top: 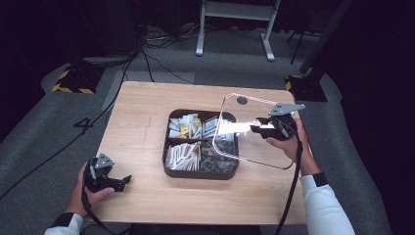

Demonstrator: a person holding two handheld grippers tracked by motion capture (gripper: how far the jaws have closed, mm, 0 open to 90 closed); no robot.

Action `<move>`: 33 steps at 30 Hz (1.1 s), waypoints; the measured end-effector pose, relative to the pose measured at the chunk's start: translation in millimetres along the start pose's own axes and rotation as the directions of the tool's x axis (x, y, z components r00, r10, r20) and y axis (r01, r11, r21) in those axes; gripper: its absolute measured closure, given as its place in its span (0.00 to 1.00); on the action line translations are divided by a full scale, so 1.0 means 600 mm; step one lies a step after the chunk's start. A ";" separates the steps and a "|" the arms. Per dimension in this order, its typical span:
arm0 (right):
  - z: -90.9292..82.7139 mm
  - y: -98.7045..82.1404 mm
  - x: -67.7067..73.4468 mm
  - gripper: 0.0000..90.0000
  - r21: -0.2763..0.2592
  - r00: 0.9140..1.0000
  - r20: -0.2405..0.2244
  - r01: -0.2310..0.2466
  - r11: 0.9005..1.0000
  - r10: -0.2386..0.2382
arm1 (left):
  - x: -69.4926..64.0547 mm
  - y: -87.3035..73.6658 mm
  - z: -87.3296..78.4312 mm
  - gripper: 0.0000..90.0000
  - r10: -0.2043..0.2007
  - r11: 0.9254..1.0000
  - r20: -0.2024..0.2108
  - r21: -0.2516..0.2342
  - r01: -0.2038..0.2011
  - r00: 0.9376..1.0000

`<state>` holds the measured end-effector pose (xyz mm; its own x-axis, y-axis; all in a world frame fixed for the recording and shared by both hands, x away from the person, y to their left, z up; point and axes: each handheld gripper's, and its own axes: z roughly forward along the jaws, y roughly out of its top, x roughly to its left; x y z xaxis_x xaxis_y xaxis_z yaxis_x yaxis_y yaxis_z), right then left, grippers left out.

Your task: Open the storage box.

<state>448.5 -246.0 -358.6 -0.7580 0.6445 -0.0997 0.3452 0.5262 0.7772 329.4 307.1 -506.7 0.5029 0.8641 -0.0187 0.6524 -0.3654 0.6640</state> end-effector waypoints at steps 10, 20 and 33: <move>-0.014 -0.026 -0.022 0.65 0.005 0.999 0.028 -0.036 0.999 0.035 | 0.000 0.000 0.000 0.00 -0.001 1.000 0.000 -0.001 0.001 1.000; -0.022 -0.058 -0.044 0.65 0.022 0.996 0.052 -0.076 0.997 0.075 | 0.000 0.000 0.000 0.00 0.000 1.000 0.000 0.000 0.000 1.000; -0.028 -0.101 -0.069 0.65 0.044 0.990 0.075 -0.120 0.992 0.117 | 0.000 0.000 0.000 0.00 0.000 1.000 -0.001 -0.001 0.000 1.000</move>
<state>449.5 -313.8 -390.9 -0.6691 0.7412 -0.0544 0.4580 0.4689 0.7553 329.4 307.1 -506.7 0.5019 0.8648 -0.0180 0.6523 -0.3647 0.6644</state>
